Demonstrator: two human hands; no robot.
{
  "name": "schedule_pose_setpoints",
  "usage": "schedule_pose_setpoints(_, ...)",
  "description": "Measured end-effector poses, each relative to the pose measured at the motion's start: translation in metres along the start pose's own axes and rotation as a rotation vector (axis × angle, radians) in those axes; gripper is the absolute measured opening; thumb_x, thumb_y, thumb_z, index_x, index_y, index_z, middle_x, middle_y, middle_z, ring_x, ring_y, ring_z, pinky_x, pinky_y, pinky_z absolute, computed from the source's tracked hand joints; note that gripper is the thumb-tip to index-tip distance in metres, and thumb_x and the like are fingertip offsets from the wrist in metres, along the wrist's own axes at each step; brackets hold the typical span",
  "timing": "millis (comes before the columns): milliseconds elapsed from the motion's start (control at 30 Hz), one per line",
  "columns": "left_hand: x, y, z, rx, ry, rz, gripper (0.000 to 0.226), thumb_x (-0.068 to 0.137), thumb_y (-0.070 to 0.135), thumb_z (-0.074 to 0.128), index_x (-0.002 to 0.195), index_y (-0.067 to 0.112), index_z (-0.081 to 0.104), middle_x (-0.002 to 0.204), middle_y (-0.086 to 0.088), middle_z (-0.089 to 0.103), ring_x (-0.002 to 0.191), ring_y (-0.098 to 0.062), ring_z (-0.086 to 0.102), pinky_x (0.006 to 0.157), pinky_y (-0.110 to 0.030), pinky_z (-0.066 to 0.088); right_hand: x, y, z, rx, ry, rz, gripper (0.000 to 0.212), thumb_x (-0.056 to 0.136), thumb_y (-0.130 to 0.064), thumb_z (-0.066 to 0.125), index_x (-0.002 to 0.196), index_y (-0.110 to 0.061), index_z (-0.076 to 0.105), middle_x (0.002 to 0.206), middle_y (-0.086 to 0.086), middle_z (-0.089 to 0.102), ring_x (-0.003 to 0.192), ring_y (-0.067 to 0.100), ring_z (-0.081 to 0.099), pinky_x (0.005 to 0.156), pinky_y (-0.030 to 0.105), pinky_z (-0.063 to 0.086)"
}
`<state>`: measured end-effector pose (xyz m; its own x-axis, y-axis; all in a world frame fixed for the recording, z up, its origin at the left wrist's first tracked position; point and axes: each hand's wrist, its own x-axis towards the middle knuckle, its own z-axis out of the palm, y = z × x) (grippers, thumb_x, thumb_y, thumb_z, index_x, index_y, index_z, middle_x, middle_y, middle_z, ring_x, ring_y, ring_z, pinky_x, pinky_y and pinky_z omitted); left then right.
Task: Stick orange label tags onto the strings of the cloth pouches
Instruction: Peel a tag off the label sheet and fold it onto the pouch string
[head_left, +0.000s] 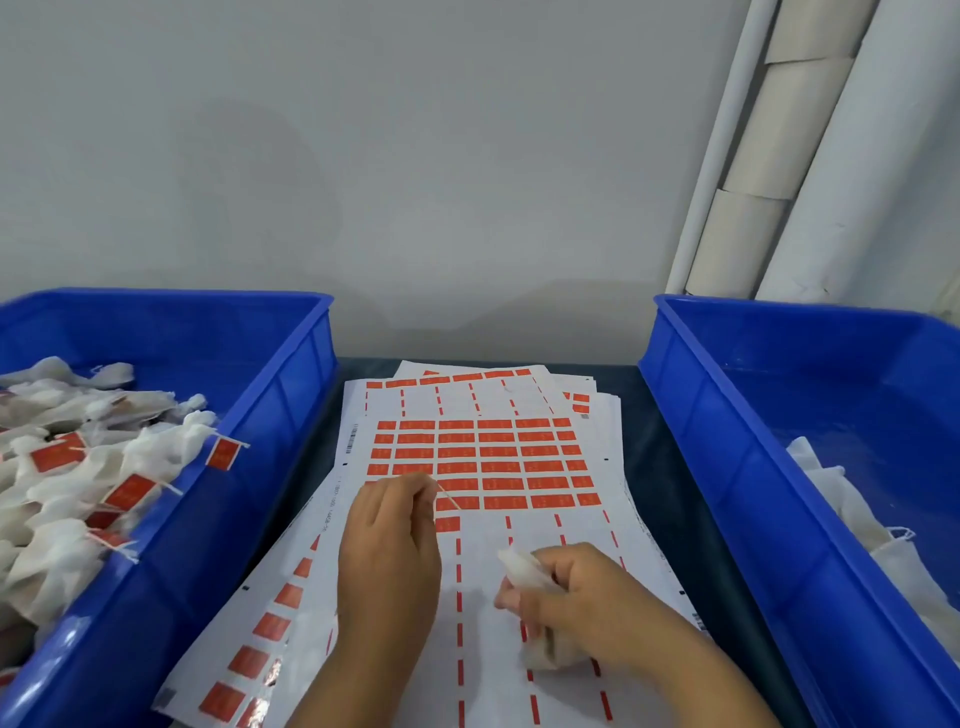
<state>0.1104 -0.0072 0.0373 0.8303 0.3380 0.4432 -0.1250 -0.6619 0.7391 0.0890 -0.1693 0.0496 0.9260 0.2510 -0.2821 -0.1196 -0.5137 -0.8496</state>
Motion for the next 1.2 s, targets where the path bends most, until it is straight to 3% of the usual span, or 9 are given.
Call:
schedule_pose_setpoints(100,0.005,-0.005,0.004,0.051,-0.095,-0.065,0.016,0.087,0.035,0.051,0.101,0.030,0.056,0.100,0.015,0.057,0.075,0.001,0.048,0.078,-0.016,0.037,-0.002,0.005,-0.005,0.249,0.065,-0.025,0.024,0.089,-0.036,0.060,0.072,-0.026,0.073,0.082,-0.017,0.069,0.092,0.009,0.060,0.078,0.023,0.042)
schedule_pose_setpoints(233,0.000,-0.004,0.009,0.144,-0.509,0.052,0.007,0.091,0.034,0.053,0.096,0.039,0.056,0.095,0.020,0.059,0.070,0.003,0.052,0.068,-0.004,0.037,0.003,0.013,-0.011,0.692,0.265,-0.122,0.029,0.064,-0.045,0.071,0.082,-0.023,0.077,0.088,-0.002,0.070,0.088,0.015,0.061,0.091,0.036,0.050)
schedule_pose_setpoints(367,-0.006,0.003,0.012,0.139,-0.712,0.236,0.020,0.092,0.029,0.053,0.109,0.032,0.064,0.108,0.017,0.062,0.081,0.000,0.052,0.073,0.000,0.035,0.014,0.022,-0.005,0.504,0.511,-0.065,0.008,0.076,-0.042,0.072,0.081,-0.048,0.073,0.086,-0.016,0.069,0.088,0.014,0.063,0.076,0.027,0.052)
schedule_pose_setpoints(500,-0.009,0.004,0.012,0.073,-0.706,0.356,0.021,0.092,0.031,0.052,0.111,0.033,0.062,0.110,0.017,0.060,0.081,0.004,0.049,0.074,0.002,0.036,0.014,0.022,0.001,0.226,0.485,-0.068,0.026,0.089,-0.035,0.062,0.079,-0.058,0.067,0.084,-0.035,0.064,0.086,0.005,0.062,0.055,0.005,0.044)
schedule_pose_setpoints(567,-0.011,0.003,0.010,0.028,-0.658,0.403,0.020,0.093,0.031,0.050,0.110,0.034,0.060,0.108,0.021,0.056,0.082,0.009,0.045,0.074,0.005,0.032,0.014,0.021,0.003,0.151,0.428,-0.076,0.021,0.090,-0.031,0.061,0.100,-0.049,0.067,0.105,-0.034,0.062,0.106,0.006,0.059,0.076,0.012,0.052)
schedule_pose_setpoints(633,-0.012,0.002,0.009,0.005,-0.589,0.444,0.018,0.094,0.029,0.048,0.109,0.033,0.059,0.102,0.025,0.046,0.086,0.013,0.041,0.076,0.006,0.029,0.016,0.023,0.007,0.008,0.378,-0.056,0.037,0.091,-0.030,0.060,0.127,-0.035,0.053,0.132,-0.021,0.051,0.127,0.014,0.047,0.103,0.031,0.042)
schedule_pose_setpoints(800,-0.013,0.000,0.011,-0.052,-0.480,0.424,0.015,0.093,0.022,0.050,0.101,0.033,0.057,0.104,0.033,0.037,0.092,0.017,0.039,0.079,0.007,0.028,0.011,0.013,0.013,-0.126,0.245,-0.085,0.013,0.093,-0.027,0.057,0.082,-0.035,0.054,0.088,-0.022,0.057,0.089,0.007,0.058,0.071,0.007,0.040)
schedule_pose_setpoints(1000,-0.015,-0.001,0.018,-0.200,-0.571,0.118,0.032,0.094,0.018,0.049,0.077,0.045,0.046,0.081,0.026,0.054,0.080,0.002,0.055,0.065,0.001,0.039,0.007,0.016,0.010,-0.046,0.065,-0.169,0.014,0.086,-0.013,0.060,0.085,-0.026,0.065,0.085,-0.002,0.064,0.082,0.013,0.060,0.068,0.018,0.048)
schedule_pose_setpoints(1200,-0.014,0.002,0.018,-0.422,-0.571,-0.159,0.017,0.093,0.023,0.051,0.080,0.031,0.058,0.079,0.014,0.062,0.079,-0.006,0.059,0.066,-0.010,0.042,0.010,0.019,0.014,-0.150,0.248,-0.250,0.009,0.089,-0.026,0.061,0.083,-0.031,0.057,0.083,-0.013,0.061,0.081,0.007,0.059,0.063,0.006,0.046)
